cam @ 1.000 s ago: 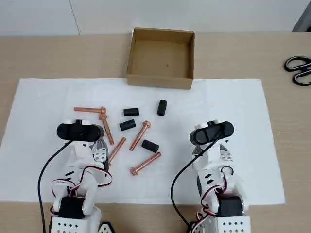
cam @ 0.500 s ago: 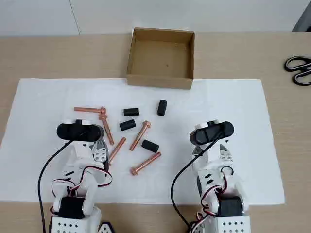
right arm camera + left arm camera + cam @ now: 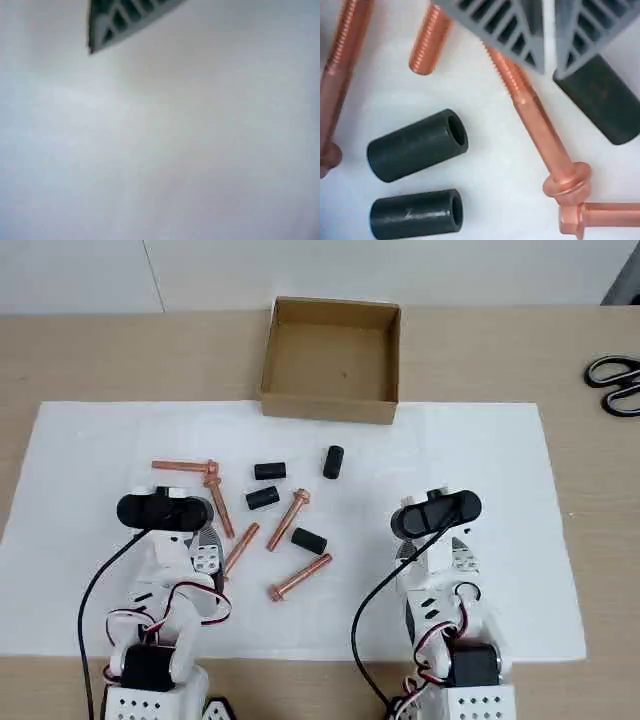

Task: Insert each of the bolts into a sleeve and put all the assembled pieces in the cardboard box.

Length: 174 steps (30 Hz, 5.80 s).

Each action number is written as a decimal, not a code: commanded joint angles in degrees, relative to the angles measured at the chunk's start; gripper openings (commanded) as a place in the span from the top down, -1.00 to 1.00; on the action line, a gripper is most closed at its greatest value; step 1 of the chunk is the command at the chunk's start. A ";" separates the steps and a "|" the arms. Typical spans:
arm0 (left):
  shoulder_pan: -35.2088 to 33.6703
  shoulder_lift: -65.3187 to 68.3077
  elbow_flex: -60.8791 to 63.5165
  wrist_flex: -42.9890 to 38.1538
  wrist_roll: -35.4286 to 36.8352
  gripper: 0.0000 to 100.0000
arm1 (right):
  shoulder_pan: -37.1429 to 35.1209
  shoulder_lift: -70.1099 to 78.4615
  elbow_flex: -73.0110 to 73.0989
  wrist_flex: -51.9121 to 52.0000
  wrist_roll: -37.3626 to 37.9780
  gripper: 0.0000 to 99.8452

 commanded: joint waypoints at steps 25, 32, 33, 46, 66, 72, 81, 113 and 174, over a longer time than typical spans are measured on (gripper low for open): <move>-0.18 -0.53 -1.01 0.09 -0.09 0.99 | 0.40 -0.57 0.09 -0.22 -0.18 0.71; -0.18 -0.53 -1.01 0.09 -0.09 0.99 | 0.40 -0.57 0.09 -0.22 -0.18 0.71; -0.18 -0.53 -1.01 0.09 -0.09 0.99 | 0.40 -0.57 0.09 -0.22 -0.18 0.71; -0.18 -0.53 -1.01 0.09 -0.09 0.99 | 0.40 -0.57 0.09 -0.22 -0.18 0.71; -0.18 -0.53 -1.01 0.09 -0.09 0.99 | 0.40 -0.57 0.09 -0.22 -0.18 0.71; -0.18 -0.53 -1.01 0.09 -0.09 0.99 | 0.40 -0.57 0.09 -0.22 -0.18 0.71; -0.18 -0.53 -1.01 0.09 -0.09 0.99 | 0.40 -0.57 0.09 -0.22 -0.18 0.71; -0.18 -0.53 -1.01 0.09 -0.09 0.99 | -1.10 -0.57 -8.62 3.03 -0.26 0.71; -7.30 3.43 -20.62 10.90 2.64 0.99 | -15.78 111.78 -105.85 23.78 -34.46 0.71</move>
